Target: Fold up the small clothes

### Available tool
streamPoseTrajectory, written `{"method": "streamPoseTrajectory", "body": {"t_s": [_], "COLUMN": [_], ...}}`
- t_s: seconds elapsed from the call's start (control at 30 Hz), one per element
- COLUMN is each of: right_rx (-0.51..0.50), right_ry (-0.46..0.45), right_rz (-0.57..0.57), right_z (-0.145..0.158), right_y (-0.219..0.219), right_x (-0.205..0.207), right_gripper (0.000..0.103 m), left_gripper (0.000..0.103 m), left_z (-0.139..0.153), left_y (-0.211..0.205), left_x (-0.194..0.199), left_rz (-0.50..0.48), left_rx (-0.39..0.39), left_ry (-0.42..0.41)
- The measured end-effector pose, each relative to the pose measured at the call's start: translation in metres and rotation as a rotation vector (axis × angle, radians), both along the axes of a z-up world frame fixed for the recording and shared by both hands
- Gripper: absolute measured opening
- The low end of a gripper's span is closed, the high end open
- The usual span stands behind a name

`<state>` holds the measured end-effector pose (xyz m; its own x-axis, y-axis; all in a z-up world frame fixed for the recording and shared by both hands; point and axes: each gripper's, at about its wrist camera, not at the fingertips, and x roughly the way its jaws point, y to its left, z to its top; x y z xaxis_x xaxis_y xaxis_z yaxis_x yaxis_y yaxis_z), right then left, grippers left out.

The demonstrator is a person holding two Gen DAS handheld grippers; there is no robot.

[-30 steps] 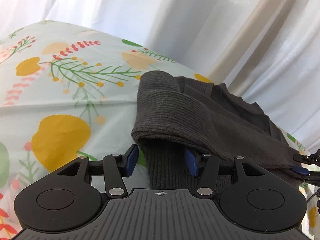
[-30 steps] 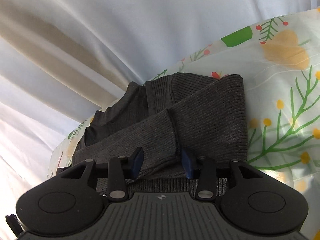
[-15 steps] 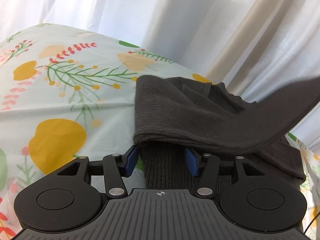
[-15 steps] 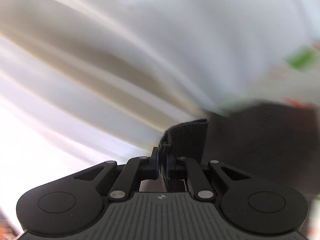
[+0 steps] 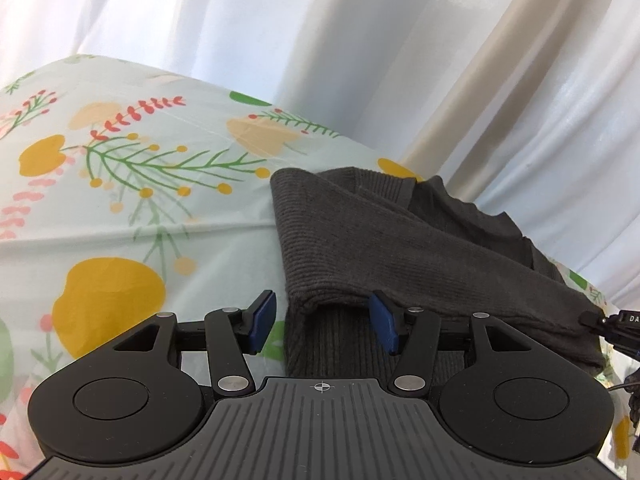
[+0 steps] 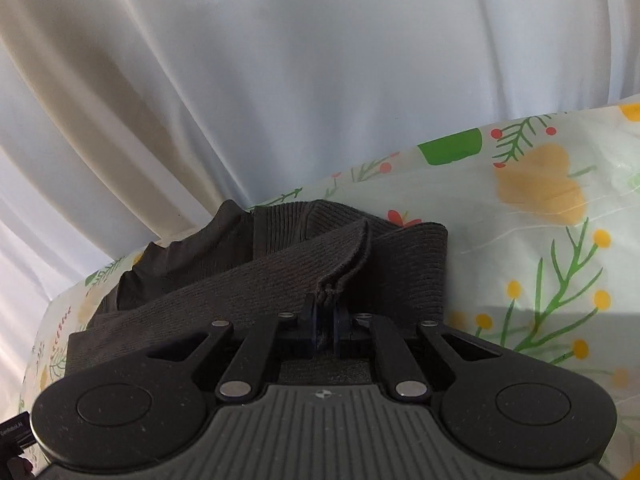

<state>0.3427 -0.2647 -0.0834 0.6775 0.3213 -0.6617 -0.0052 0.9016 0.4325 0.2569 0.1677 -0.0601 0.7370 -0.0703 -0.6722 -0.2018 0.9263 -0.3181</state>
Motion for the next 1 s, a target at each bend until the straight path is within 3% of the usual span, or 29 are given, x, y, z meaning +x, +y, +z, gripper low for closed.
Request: {"method": "streamPoseTrajectory", "body": {"t_s": [0.2,0.27,0.33,0.5,0.67,0.73,0.83,1.0], "right_rx": [-0.03,-0.087,-0.137,0.017,0.143,0.106,-0.003,-0.075], "right_ry": [-0.117,-0.086,0.003,0.01,0.019,0.01,-0.014,-0.043], "right_rz": [0.021,-0.001,0.002,-0.021,-0.048,-0.033,-0.028,-0.049], "right_z": [0.025,0.021,0.009,-0.001,-0.008,-0.007,-0.001,-0.004], "right_y": [0.008,0.006,0.006,-0.008,-0.019,-0.01,0.006,0.013], "right_x": [0.002,0.006,0.012,0.003,-0.002,0.001,0.009,0.02], "right_gripper": [0.006,0.007,0.01,0.016,0.019,0.008,0.007,0.007], "left_gripper": [0.059,0.059,0.059,0.059,0.059,0.059,0.059,0.059], "left_z": [0.005,0.006,0.008,0.017,0.019,0.016,0.009,-0.005], "left_y": [-0.008,-0.011,-0.015,-0.022,-0.037,-0.045,-0.049,-0.042], "left_x": [0.01,0.013,0.014,0.009,0.01,0.015,0.024,0.034], "left_rz": [0.002,-0.012,-0.023,-0.041,-0.12,-0.139,-0.145,-0.119], "left_rx": [0.022,0.03,0.045,0.062,0.043,0.058,0.077,0.095], "left_ry": [-0.019,-0.024,-0.025,-0.066,-0.084,-0.072,-0.057,-0.028]}}
